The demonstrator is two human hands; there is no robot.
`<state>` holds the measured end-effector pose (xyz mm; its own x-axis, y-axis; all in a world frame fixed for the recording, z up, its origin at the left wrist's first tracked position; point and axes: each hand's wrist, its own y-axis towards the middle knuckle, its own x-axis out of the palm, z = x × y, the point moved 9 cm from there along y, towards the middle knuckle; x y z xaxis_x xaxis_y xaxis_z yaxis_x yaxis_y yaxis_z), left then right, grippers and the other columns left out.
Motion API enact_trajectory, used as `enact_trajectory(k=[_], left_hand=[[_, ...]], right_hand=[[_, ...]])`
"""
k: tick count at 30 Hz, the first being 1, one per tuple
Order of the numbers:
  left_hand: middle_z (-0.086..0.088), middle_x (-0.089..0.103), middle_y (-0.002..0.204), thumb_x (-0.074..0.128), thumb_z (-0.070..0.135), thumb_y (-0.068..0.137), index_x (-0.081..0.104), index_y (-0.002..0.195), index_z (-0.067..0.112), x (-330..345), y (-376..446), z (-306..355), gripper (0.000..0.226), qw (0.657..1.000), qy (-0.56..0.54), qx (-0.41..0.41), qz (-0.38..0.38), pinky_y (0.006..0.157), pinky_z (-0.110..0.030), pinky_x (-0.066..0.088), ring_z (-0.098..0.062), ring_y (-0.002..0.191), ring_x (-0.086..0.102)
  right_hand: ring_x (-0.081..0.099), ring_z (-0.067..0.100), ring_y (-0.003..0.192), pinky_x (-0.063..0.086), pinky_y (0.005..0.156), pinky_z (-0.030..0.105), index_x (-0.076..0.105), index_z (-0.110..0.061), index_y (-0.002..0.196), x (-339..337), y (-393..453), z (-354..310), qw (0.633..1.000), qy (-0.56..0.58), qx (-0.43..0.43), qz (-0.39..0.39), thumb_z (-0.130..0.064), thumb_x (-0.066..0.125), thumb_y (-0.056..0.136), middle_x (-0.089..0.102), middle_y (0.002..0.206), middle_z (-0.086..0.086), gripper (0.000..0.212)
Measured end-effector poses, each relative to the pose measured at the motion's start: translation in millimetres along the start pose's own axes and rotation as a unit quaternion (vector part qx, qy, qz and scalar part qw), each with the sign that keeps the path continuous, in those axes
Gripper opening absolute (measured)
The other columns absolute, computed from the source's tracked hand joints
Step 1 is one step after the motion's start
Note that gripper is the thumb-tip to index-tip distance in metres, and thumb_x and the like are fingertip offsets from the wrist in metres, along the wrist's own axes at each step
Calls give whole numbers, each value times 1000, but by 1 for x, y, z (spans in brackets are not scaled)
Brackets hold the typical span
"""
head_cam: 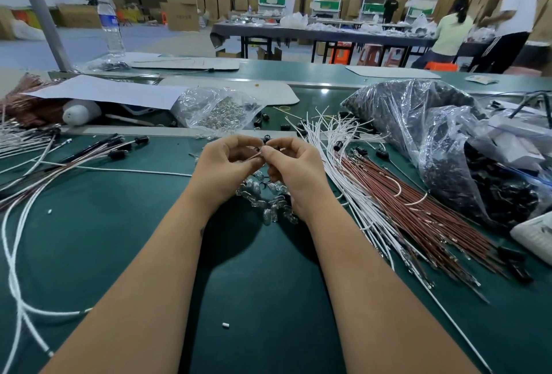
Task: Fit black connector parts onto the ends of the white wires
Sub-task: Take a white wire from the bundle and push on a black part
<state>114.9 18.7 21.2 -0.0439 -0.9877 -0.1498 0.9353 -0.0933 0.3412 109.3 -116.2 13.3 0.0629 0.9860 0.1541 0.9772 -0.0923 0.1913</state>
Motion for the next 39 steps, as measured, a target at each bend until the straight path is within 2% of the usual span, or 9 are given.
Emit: enact_trajectory(k=[4,7,11,15,22,30,33,35,39], left_hand=[[-4,69,73,74,5,81,68,93,19,-4,-1,4,20,999,17,12,26,72,-21,53,-6,67,63],[-4,68,73,75,3,80,68,90,20,-11,-1,6,21,998,31,25,56,66,-14,49,-3,65,62],[-1,67,73,75,4,80,68,93,20,-14,-1,7,22,996,58,37,62,69,-16,49,-4,67,61],[-4,71,82,74,7,81,71,91,13,-13,-2,8,12,991,101,51,69,77,-29,53,-13,77,66],[-3,70,69,73,10,83,74,82,11,-4,-5,12,2,981,168,78,50,61,-25,49,-8,60,58],[-21,61,68,68,6,86,70,76,8,2,-4,9,10,988,137,65,27,57,-28,36,-15,58,45],[-21,61,67,66,7,86,69,77,9,1,-4,8,10,988,139,65,33,57,-28,35,-15,58,45],[-15,63,66,66,8,86,69,77,11,-2,-4,10,10,986,144,73,44,56,-27,38,-14,56,48],[-4,67,67,66,11,87,68,80,16,-5,-3,11,8,982,155,82,66,65,-35,53,-19,62,61]], right_hand=[[55,12,49,46,47,21,60,-7,90,0,-1,-3,1000,-7,-12,-4,-2,72,82,63,66,6,16],[60,13,55,52,52,25,61,-5,93,-3,0,-6,1000,10,-16,-1,-1,67,86,66,71,6,10],[64,17,60,55,57,28,64,-2,93,-8,1,-7,999,31,-14,1,-3,57,92,69,72,7,7],[65,16,59,55,58,24,64,-6,88,-13,1,-13,998,-18,-51,24,0,58,92,68,74,9,9],[64,11,57,57,61,24,62,-14,80,-13,3,-19,992,-70,-98,29,6,57,91,65,70,4,23],[65,11,56,57,59,25,59,-10,86,-18,2,-20,988,-101,-94,64,2,59,91,65,73,7,12],[68,13,58,59,61,30,60,-9,82,-15,-2,-23,983,-137,-109,60,1,60,90,67,73,10,13],[70,19,62,60,67,41,61,-6,83,-12,-3,-22,983,-146,-104,49,3,57,88,68,76,15,11],[70,30,75,57,73,50,63,-7,80,-4,-5,-22,978,-173,-113,40,0,61,82,69,79,14,8]])
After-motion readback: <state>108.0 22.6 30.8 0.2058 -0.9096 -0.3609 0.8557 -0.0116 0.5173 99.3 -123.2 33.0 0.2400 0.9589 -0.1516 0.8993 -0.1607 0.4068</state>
